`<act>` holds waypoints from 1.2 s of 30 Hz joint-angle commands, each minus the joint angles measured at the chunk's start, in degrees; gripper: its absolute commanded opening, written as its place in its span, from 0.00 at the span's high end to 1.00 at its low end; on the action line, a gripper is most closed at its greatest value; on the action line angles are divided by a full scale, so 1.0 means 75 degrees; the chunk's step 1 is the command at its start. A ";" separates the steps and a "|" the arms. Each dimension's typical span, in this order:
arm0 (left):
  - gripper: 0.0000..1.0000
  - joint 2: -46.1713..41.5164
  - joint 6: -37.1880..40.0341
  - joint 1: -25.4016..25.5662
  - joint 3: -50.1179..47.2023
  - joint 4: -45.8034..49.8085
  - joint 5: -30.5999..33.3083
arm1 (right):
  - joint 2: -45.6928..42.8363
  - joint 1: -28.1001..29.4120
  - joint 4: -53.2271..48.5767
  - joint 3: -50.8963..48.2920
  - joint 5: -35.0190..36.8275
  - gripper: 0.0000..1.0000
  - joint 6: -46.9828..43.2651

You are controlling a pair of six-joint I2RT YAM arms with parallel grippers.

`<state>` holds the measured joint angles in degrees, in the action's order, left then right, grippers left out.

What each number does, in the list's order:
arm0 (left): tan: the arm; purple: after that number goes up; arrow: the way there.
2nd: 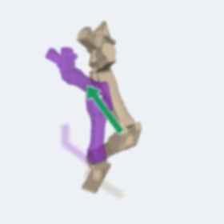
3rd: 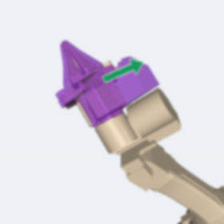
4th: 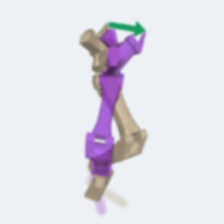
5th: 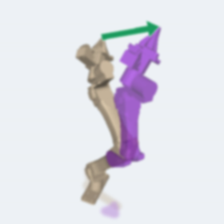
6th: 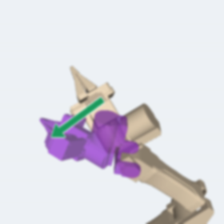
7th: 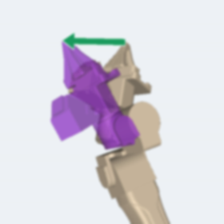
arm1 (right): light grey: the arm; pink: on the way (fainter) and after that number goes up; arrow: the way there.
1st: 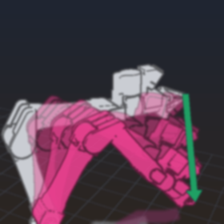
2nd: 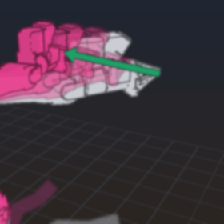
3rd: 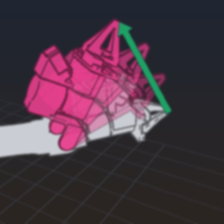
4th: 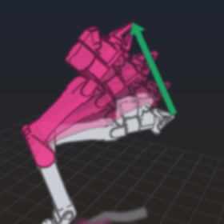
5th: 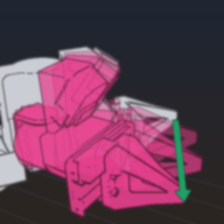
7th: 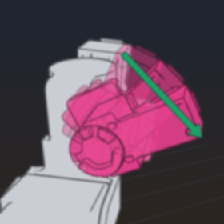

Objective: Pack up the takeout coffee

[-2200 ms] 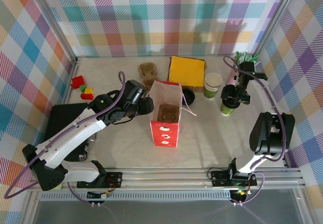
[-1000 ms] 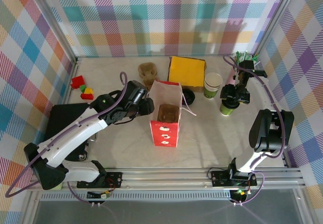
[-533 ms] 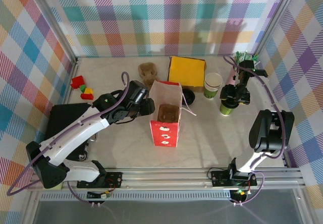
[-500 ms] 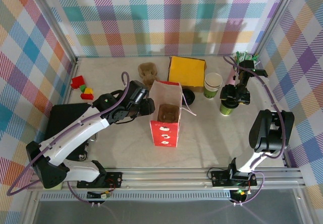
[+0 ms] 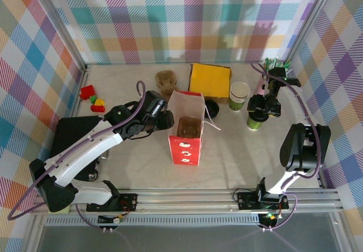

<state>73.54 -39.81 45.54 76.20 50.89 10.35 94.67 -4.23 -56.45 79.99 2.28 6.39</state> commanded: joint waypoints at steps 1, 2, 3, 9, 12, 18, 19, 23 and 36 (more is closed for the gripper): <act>0.47 -0.0056 -0.0084 -0.0078 -0.0129 0.0023 -0.0020 | -0.0051 -0.0046 0.0112 -0.0154 -0.0164 0.19 0.0003; 0.47 -0.0067 -0.0089 -0.0079 -0.0139 0.0019 -0.0018 | -0.0029 -0.0044 0.0131 -0.0171 -0.0170 0.19 0.0007; 0.47 -0.0078 -0.0106 -0.0074 -0.0141 0.0023 -0.0020 | 0.0012 -0.0046 0.0132 -0.0187 -0.0170 0.19 0.0026; 0.47 -0.0102 -0.0117 -0.0075 -0.0189 0.0034 0.0003 | 0.0062 -0.0036 0.0167 -0.0392 -0.0129 0.20 0.0069; 0.47 -0.0090 -0.0111 -0.0084 -0.0215 0.0023 -0.0020 | 0.0088 -0.0030 0.0165 -0.0455 -0.0031 0.23 0.0051; 0.47 -0.0089 -0.0139 -0.0080 -0.0244 0.0001 -0.0021 | 0.0174 0.0144 0.0049 -0.0422 0.0225 0.23 0.0026; 0.47 -0.0090 -0.0132 -0.0079 -0.0247 -0.0001 -0.0020 | 0.0170 0.0186 0.0030 -0.0428 0.0282 0.23 0.0020; 0.47 -0.0072 -0.0145 -0.0081 -0.0273 0.0005 -0.0027 | 0.0149 0.0312 -0.0023 -0.0477 0.0473 0.22 -0.0009; 0.47 -0.0125 -0.0177 -0.0073 -0.0357 -0.0001 -0.0037 | 0.0330 0.0358 0.0155 -0.0674 0.0420 0.24 -0.0038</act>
<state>73.54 -40.71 45.54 74.35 50.76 10.15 94.67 -1.87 -53.87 77.76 6.92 6.52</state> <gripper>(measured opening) 0.530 0.766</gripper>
